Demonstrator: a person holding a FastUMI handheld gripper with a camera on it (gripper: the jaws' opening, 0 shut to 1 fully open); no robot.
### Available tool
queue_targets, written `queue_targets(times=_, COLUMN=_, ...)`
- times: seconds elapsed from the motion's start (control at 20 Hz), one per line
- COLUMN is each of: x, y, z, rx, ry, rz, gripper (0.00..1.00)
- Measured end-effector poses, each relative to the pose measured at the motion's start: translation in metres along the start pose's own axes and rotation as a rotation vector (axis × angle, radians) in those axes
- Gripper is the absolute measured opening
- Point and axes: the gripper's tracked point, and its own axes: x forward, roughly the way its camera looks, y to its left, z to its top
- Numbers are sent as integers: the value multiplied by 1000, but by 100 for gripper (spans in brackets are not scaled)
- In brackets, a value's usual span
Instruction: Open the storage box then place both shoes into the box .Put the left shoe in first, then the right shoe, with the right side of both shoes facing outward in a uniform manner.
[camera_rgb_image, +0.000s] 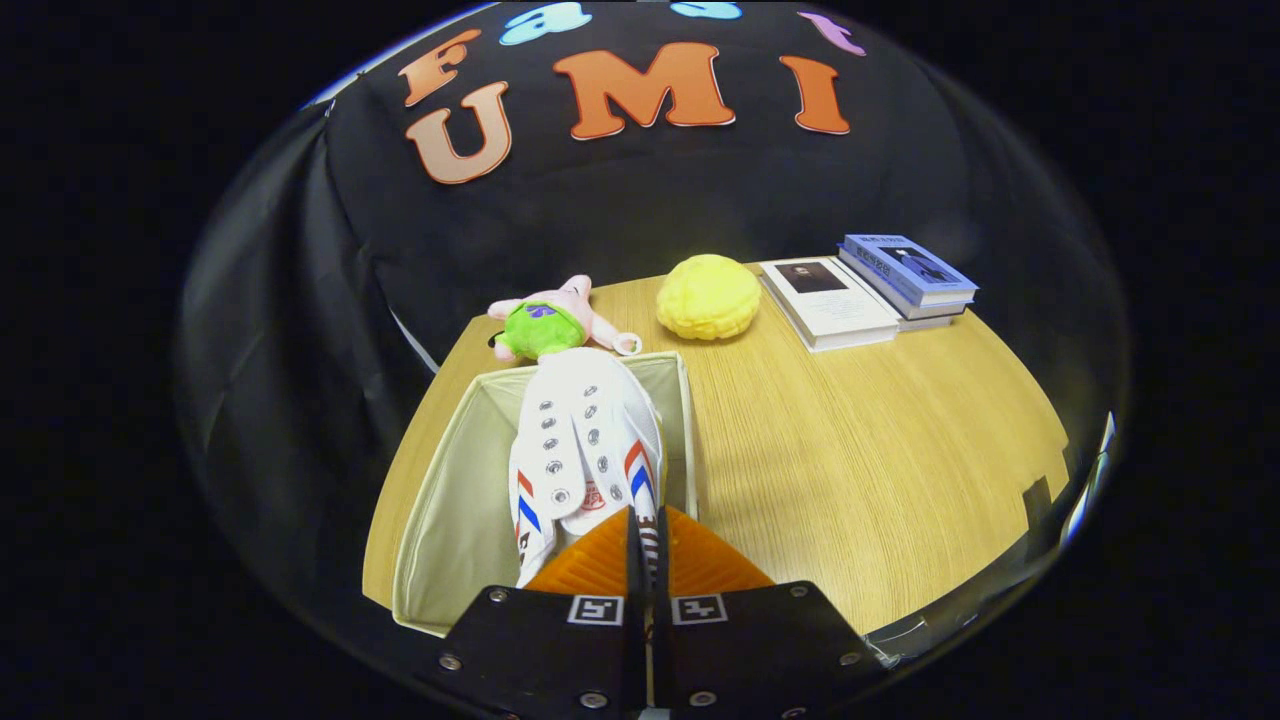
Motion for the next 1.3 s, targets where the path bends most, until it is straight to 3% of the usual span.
queue_targets(times=0.1, x=-9, y=7, z=12, rx=12, ry=-36, rz=33, gripper=17)
queue_targets(times=0.25, x=-27, y=0, z=44, rx=10, ry=-95, rz=45, gripper=85)
queue_targets(times=0.35, x=-37, y=-15, z=68, rx=4, ry=-140, rz=41, gripper=99)
queue_targets(times=0.85, x=-108, y=-107, z=209, rx=-69, ry=-443, rz=-55, gripper=99)
queue_targets(times=1.3, x=-185, y=-169, z=262, rx=-63, ry=-652, rz=-99, gripper=99)
